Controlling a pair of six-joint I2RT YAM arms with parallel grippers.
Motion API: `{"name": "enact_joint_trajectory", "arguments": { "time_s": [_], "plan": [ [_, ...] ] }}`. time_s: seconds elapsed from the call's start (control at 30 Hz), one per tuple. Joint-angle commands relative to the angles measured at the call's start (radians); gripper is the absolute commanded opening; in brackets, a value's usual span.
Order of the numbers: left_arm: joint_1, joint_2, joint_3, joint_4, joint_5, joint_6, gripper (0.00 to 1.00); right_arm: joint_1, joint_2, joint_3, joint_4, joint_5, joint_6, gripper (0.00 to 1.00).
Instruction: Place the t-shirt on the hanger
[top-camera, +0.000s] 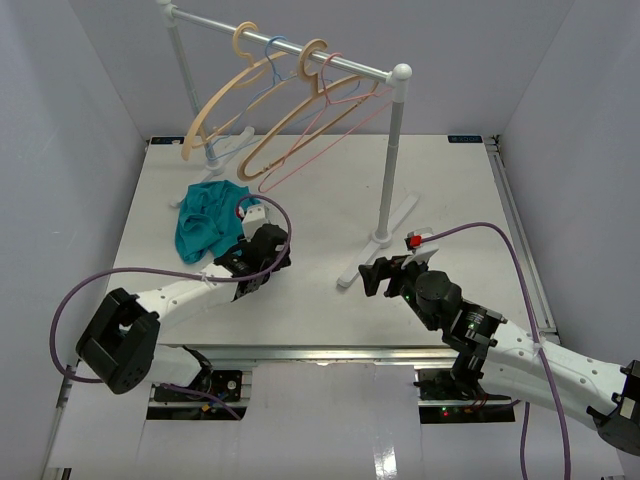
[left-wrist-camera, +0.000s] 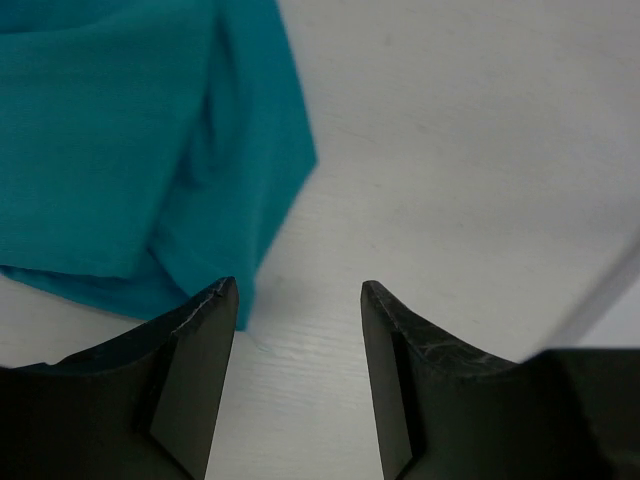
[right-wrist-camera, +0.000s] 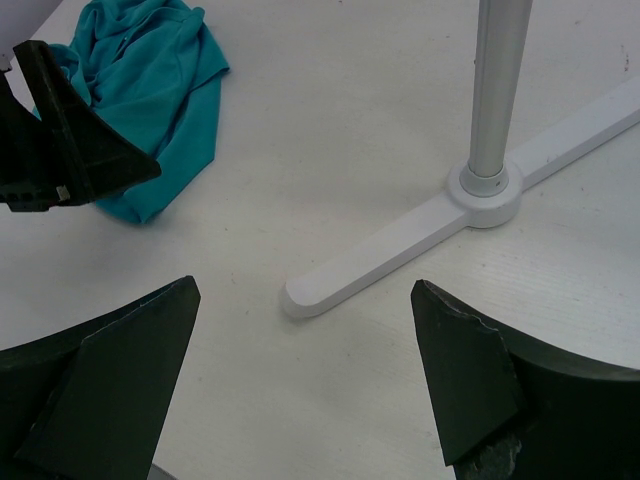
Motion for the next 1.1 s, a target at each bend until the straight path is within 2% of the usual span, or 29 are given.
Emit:
{"name": "enact_joint_trajectory", "arguments": {
  "time_s": [0.0,0.23,0.37,0.43,0.47,0.57,0.7,0.87,0.9,0.93,0.97,1.0,1.07],
  "plan": [
    [0.044,0.055,-0.011,-0.049,-0.075,0.027,0.63,0.001,-0.017,0.013,0.028,0.011,-0.006,0.93],
    [0.061,0.201,0.033,-0.047,-0.077,0.025,0.62,0.003,0.0,0.017,0.024,0.015,-0.006,0.93],
    [0.067,0.263,0.039,-0.055,-0.089,0.008,0.53,0.003,0.003,0.021,0.018,0.015,-0.006,0.93],
    [0.066,0.269,0.038,-0.044,-0.053,0.017,0.1,0.001,0.003,0.022,0.019,0.015,-0.006,0.93],
    [0.063,0.253,0.03,-0.024,-0.01,0.031,0.0,0.002,0.002,0.022,0.019,0.015,-0.006,0.93],
    [0.025,0.167,0.0,0.058,0.117,0.06,0.0,0.001,0.004,0.022,0.02,0.014,-0.006,0.94],
    [-0.153,0.047,0.043,0.08,0.161,0.083,0.0,0.002,0.016,0.024,0.023,0.017,-0.01,0.94],
    [-0.285,0.018,0.132,0.114,0.253,0.098,0.0,0.001,0.025,0.027,0.021,0.028,-0.014,0.94],
    [-0.298,0.019,0.138,0.129,0.288,0.106,0.0,0.001,0.026,0.027,0.02,0.029,-0.016,0.94],
    [-0.308,0.017,0.139,0.146,0.31,0.11,0.07,0.001,0.027,0.027,0.02,0.029,-0.016,0.93],
    [-0.309,0.014,0.143,0.145,0.329,0.117,0.31,0.001,0.028,0.026,0.021,0.029,-0.02,0.93],
    [-0.308,0.004,0.15,0.137,0.327,0.124,0.51,0.002,0.03,0.026,0.021,0.028,-0.023,0.93],
    [-0.307,-0.026,0.168,0.087,0.272,0.139,0.74,0.002,0.033,0.027,0.019,0.025,-0.029,0.93]
  ]
}}
